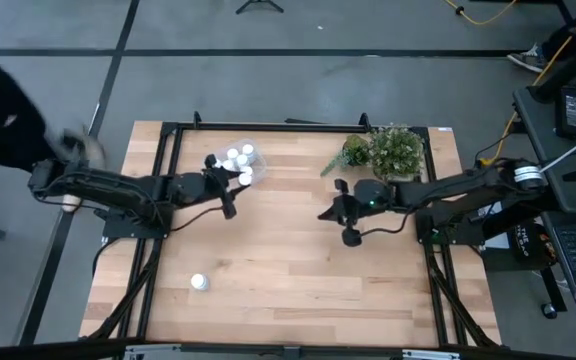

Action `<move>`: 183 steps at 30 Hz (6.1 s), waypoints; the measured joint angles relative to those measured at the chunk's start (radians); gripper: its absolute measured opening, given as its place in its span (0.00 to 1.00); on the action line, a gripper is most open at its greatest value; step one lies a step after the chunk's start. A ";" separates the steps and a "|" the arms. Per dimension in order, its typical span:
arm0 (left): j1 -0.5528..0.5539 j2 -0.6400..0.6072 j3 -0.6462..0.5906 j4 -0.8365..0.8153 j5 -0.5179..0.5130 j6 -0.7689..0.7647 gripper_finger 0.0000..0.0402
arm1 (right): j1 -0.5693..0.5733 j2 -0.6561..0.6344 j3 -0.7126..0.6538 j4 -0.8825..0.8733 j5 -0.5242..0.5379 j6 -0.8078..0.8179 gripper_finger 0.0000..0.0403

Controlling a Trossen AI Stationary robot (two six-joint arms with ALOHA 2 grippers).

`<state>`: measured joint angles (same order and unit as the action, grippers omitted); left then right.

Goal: Pick and place pill bottles into a basket
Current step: Put the white medicine bottle into the transparent bin

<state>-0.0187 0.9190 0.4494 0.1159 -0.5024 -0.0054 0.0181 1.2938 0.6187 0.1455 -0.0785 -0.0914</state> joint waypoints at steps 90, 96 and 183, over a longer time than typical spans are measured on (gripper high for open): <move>0.383 0.313 -0.295 0.520 0.147 -0.123 0.38 | 0.034 -0.016 -0.260 0.485 0.009 0.027 0.01; 0.383 0.325 -0.282 0.517 0.146 -0.113 0.42 | 0.034 -0.016 -0.260 0.485 0.009 0.027 0.01; -0.379 -0.183 -0.165 -0.307 0.620 0.221 0.01 | 0.035 -0.016 -0.260 0.592 0.008 0.065 0.01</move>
<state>-0.3973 0.7361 0.2840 -0.1911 0.1175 0.2152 0.0526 1.2781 0.3584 0.7370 -0.0700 -0.0261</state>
